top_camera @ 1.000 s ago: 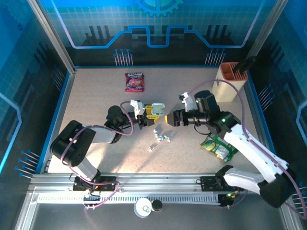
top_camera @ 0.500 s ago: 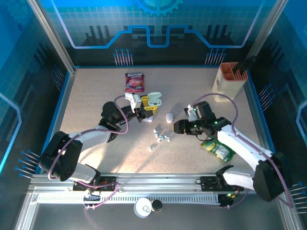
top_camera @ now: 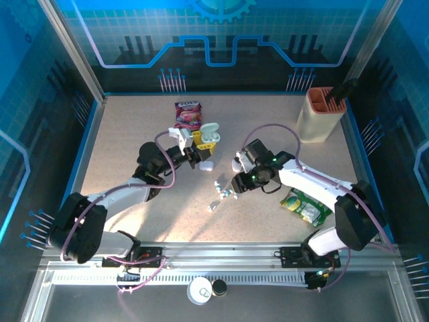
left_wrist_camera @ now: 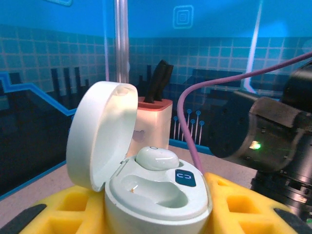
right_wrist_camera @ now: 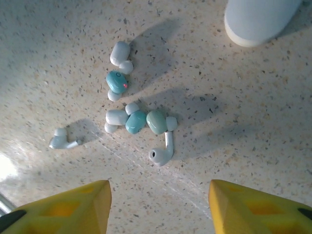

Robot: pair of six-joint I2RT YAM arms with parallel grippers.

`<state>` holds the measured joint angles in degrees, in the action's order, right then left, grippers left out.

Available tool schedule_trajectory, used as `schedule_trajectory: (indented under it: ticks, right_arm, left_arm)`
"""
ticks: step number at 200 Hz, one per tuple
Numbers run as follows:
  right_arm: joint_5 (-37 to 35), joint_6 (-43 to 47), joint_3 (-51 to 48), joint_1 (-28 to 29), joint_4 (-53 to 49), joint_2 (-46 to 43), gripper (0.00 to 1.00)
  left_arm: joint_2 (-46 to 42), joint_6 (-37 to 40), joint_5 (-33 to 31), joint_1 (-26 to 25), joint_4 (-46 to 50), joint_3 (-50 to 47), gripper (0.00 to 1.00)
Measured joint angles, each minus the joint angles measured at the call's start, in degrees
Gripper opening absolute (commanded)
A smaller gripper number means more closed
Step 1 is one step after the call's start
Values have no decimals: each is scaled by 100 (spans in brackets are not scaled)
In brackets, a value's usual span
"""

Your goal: Insert the wireless bluetooth earbuds into the charging case

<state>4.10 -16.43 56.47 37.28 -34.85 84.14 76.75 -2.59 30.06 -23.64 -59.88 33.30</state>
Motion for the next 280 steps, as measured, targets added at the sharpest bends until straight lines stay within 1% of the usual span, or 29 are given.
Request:
schedule_trajectory:
  ticks: [27,54,85,117,164,205,244,280]
  right_arm:
    - [-597,334,214,479,-221,157,51]
    - [-1143,525,472,857,-330,404,50]
    - [-1683,658,590,1123,-411,723,48]
    - [-2074,798,614,1207,-511,1069,45]
    - [-2194,970,758,1222,-511,1473,44]
    - [-2221,1095,1167,1226,-505,1878,44]
    - [-2494,1180,1495,1231,-544,2264,42]
    - [-2621,1287,1587,1233,-601,2358,42]
  left_arm:
    - [-269,-7,-151,234,15,-354,35]
    - [-616,-22,-256,374,238,-407,35]
    - [-1134,70,-378,404,634,-409,35]
    - [-1224,107,-439,433,848,-409,35]
    - [-1244,105,-503,437,1038,-426,35]
    - [-1541,129,-542,437,1362,-433,36]
    - [-1672,170,-570,437,1550,-437,36]
    - [-1718,278,-614,442,1742,-455,36]
